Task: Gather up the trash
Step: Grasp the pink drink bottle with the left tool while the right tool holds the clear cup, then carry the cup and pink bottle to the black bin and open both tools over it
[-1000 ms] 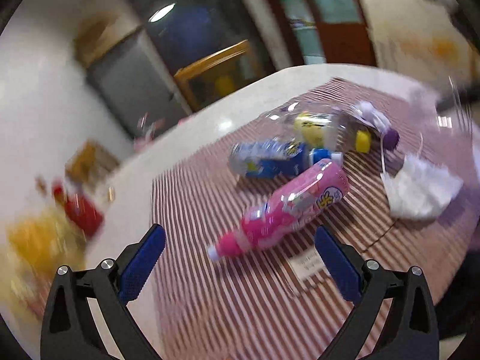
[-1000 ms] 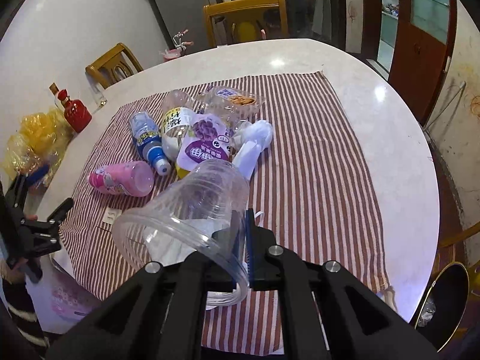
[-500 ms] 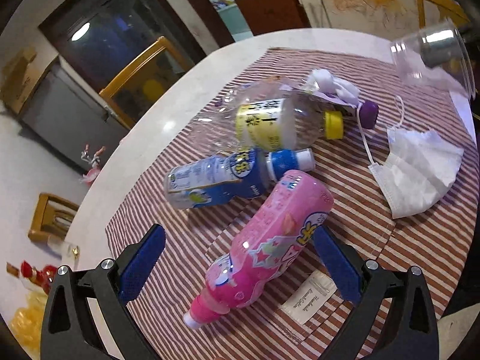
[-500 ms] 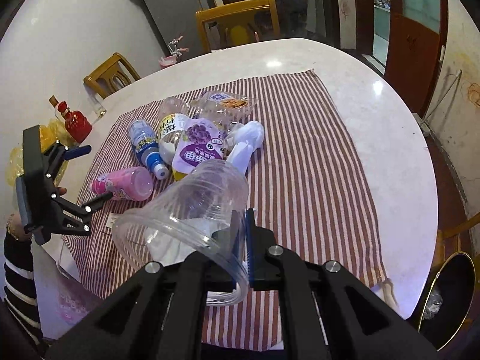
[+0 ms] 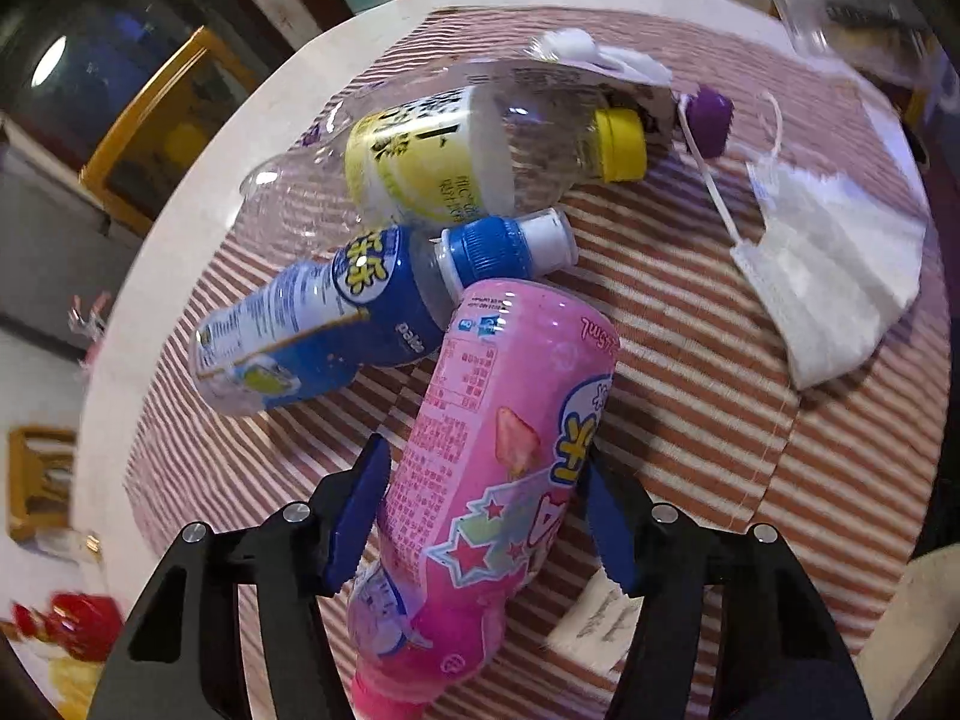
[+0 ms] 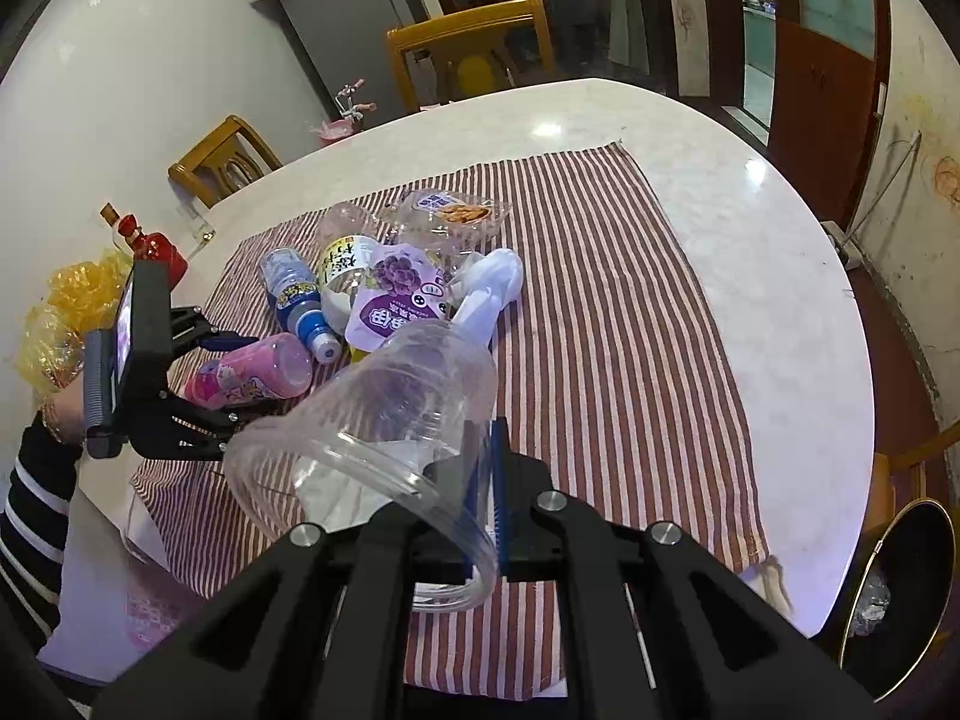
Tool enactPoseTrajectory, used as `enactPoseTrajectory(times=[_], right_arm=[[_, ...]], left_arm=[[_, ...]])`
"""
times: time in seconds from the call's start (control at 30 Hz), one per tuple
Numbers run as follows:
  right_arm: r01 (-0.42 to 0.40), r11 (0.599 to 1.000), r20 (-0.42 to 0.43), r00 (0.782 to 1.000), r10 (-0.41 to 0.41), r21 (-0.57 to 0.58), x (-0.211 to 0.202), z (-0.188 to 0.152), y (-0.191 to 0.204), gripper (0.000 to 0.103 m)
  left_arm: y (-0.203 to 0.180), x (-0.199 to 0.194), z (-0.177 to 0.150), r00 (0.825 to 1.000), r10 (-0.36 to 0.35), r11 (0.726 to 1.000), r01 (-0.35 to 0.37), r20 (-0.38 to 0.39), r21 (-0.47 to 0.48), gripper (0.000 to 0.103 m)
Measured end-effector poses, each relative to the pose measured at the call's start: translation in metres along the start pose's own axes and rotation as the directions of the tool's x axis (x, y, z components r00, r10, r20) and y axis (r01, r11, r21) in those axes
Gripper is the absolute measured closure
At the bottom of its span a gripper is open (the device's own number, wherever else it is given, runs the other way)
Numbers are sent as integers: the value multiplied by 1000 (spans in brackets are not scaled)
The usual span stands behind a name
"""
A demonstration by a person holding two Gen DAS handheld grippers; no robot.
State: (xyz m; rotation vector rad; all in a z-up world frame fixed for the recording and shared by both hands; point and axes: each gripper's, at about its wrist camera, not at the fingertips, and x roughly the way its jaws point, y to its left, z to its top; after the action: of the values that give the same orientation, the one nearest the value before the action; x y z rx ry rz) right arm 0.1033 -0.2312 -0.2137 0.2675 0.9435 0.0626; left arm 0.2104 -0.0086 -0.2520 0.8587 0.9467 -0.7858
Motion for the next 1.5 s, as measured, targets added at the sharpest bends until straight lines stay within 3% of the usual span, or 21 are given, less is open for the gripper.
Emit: enactPoseTrajectory(times=[0.1,0.23,0.33,0.43,0.67,0.83,1.03,1.1,1.23,1.4,1.5], right_arm=[[2,1000,0,1000,-2,5,0,0,-1,97],[-11,1000,-8,1000,11,9,5,-1,0,97],[-21,1000,-13,1000,21,2,8,0,3,97],[-26,1000,-12,1000,25,-4,6,0,5,98],[-18,1000,-17,1000,19,5,9,0,2,98],[-34,999,-32,999,34,-10,17,-1,10,98],[-57,998,-23,998,57,-13,16,0,15,98],[-51,999,9,999,51,-4,6,2,10,98],[-20,999,81,997,16,45,-24,4,-14,98],[87,976,175,977,-123,198,-82,-13,-89,98],[206,917,181,943,-279,341,-120,-42,-157,98]], left_arm=[[9,-1,-7,998,-32,990,39,52,-132,45],[-4,-2,-22,988,89,981,-64,129,-185,46],[1,-7,-29,988,58,962,-16,145,-273,50],[13,-20,-44,975,-26,913,113,220,-393,52],[31,-57,-82,950,16,807,171,312,-565,52],[19,-88,-85,920,51,770,212,389,-602,52],[5,-99,-49,880,65,767,257,470,-588,52],[-1,-107,-35,862,51,778,282,504,-561,52],[-20,-127,7,819,1,826,323,574,-461,52],[-55,-136,71,758,-105,861,394,644,-323,52],[-85,-136,113,715,-186,867,442,674,-231,52]])
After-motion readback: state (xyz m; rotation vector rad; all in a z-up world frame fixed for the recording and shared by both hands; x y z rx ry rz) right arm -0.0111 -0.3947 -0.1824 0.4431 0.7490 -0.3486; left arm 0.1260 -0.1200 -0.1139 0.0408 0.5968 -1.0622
